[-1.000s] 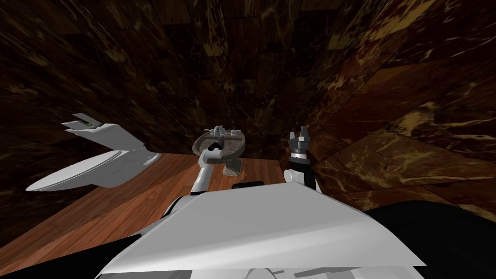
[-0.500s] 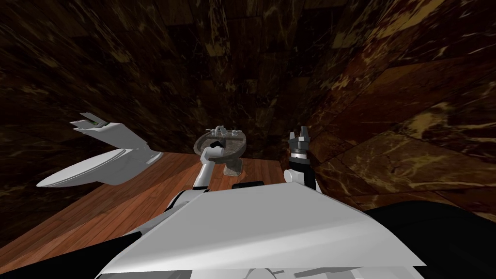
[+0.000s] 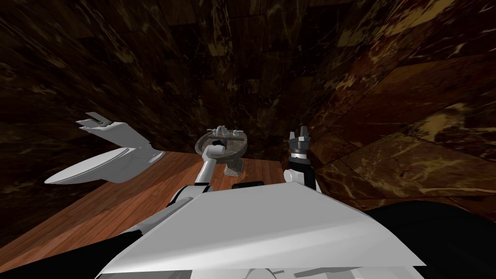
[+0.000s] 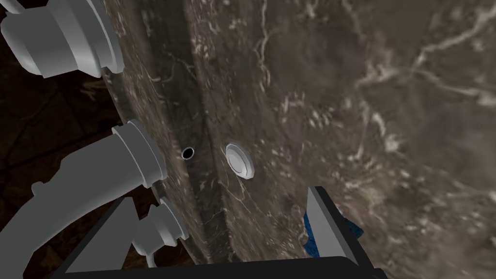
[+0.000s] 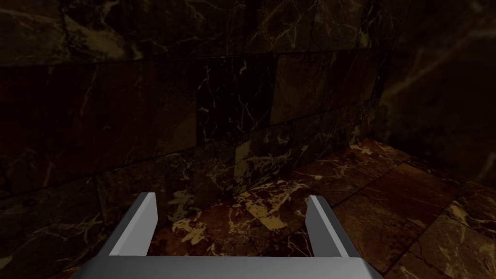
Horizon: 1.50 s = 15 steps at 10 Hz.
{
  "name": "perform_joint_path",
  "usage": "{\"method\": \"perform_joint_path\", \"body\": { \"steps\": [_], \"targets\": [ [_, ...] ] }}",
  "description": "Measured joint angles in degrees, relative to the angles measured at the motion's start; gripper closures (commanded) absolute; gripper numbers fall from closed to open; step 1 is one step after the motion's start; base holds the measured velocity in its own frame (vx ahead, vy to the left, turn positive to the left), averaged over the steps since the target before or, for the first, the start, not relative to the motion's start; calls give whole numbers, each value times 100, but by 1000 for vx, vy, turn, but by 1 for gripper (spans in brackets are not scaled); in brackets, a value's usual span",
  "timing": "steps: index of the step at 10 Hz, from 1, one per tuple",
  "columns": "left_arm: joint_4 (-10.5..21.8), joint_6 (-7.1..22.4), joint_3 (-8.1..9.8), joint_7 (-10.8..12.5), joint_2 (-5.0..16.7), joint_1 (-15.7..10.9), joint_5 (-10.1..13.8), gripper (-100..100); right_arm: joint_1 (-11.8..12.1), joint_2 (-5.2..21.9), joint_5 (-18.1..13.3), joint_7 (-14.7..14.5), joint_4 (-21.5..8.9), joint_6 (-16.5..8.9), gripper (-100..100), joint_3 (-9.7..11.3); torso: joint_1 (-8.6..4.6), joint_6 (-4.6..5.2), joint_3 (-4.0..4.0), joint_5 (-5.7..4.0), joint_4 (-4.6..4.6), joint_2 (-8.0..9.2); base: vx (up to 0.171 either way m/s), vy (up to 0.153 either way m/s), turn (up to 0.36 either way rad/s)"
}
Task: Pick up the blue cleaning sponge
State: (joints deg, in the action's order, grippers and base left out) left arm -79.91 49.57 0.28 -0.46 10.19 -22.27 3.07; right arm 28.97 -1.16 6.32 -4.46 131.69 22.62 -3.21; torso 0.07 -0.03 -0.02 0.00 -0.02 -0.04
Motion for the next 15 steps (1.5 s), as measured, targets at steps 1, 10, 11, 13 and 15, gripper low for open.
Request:
{"method": "perform_joint_path", "body": {
  "steps": [1, 10, 11, 13, 15],
  "targets": [
    [144, 164, -12, -5, -8, -145, 41, -100, 0, 0, 0, 0, 0, 0, 0, 0, 3, -1, -1, 0, 0, -3, 22, 21, 47],
    [1313, 1546, -99, -62, -68, -1053, 364, -100, 1, 0, 0, 0, 0, 0, 0, -1, 14, -1, -9, 3, -3, -17, 37, 37, 59],
    [1399, 1695, -120, -50, -95, -1114, 370, -100, 0, 0, 0, 0, 0, 0, 0, 0, 14, -1, -9, 3, -4, -14, 38, 55, 108],
    [1635, 2021, -136, -67, -106, -1309, 464, -100, 0, 0, 0, 0, 0, 0, 0, 0, 16, -1, -5, 4, -3, -9, 45, 61, 66],
    [1919, 2307, -151, -87, -128, -1529, 552, -100, 0, 1, 0, 0, 0, 0, 0, 0, 18, -1, -8, 5, -4, -14, 62, 55, 62]
  ]
}}
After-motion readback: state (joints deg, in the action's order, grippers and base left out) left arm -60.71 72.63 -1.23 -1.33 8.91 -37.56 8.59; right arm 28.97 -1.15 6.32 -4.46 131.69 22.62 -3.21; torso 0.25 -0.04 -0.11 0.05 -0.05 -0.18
